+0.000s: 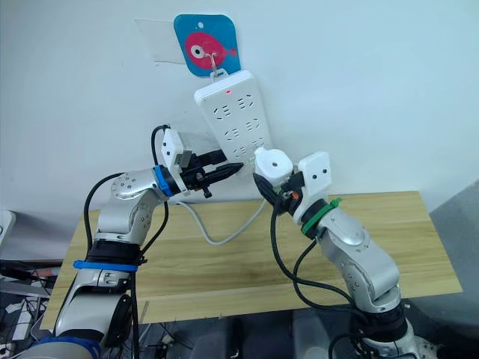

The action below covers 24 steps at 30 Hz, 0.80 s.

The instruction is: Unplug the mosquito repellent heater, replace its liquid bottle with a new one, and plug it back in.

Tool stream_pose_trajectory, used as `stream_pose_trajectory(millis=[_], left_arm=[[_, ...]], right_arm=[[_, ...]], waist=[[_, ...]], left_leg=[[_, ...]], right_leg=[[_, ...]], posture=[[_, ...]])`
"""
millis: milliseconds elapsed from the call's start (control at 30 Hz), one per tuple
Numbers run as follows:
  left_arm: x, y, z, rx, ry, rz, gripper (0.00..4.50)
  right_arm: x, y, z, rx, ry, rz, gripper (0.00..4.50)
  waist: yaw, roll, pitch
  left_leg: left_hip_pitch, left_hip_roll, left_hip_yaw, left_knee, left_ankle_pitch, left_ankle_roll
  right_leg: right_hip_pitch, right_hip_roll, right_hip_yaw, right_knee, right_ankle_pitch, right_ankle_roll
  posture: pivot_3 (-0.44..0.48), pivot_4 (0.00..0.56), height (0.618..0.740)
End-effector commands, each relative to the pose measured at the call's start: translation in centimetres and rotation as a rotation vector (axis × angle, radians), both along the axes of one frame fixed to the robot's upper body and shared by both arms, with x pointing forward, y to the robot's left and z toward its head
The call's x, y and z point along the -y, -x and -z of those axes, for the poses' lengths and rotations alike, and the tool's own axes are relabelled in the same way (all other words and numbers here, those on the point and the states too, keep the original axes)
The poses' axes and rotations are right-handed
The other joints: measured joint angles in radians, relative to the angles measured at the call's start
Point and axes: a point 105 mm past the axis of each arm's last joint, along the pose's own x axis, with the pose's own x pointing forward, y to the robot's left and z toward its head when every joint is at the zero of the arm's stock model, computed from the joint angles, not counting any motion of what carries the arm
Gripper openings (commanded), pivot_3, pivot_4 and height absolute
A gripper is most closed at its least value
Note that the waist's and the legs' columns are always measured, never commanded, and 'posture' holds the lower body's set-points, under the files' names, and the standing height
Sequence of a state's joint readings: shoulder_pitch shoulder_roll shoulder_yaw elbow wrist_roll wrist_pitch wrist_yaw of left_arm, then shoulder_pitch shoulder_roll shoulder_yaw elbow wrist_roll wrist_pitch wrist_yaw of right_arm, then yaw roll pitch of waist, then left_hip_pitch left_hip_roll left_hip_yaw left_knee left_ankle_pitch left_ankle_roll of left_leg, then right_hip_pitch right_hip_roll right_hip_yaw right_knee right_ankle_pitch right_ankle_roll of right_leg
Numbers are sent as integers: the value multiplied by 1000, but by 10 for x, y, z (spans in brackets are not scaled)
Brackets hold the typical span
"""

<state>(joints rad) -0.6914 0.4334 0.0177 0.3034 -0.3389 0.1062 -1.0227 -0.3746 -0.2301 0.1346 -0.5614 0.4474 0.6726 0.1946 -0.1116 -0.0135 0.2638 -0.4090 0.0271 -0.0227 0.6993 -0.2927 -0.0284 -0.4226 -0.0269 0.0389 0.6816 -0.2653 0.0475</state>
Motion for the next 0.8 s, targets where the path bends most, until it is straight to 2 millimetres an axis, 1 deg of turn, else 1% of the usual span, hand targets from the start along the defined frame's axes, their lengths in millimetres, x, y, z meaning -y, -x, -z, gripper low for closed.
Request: stream_pose_trajectory(millis=[33, 800], left_arm=[[6, 6, -13, 58, 8, 28, 1362], [6, 8, -10, 62, 5, 21, 1362]], right_arm=[[4, 0, -15, 64, -2, 21, 2982], [1, -3, -12, 34, 10, 7, 2982]], waist=[[0, 0, 0], [0, 0, 0]], left_leg=[[0, 0, 0, 0, 0, 0], [0, 0, 0, 0, 0, 0]], right_leg=[[0, 0, 0, 0, 0, 0], [0, 0, 0, 0, 0, 0]], posture=[[-188, 203, 740], [-183, 208, 740]])
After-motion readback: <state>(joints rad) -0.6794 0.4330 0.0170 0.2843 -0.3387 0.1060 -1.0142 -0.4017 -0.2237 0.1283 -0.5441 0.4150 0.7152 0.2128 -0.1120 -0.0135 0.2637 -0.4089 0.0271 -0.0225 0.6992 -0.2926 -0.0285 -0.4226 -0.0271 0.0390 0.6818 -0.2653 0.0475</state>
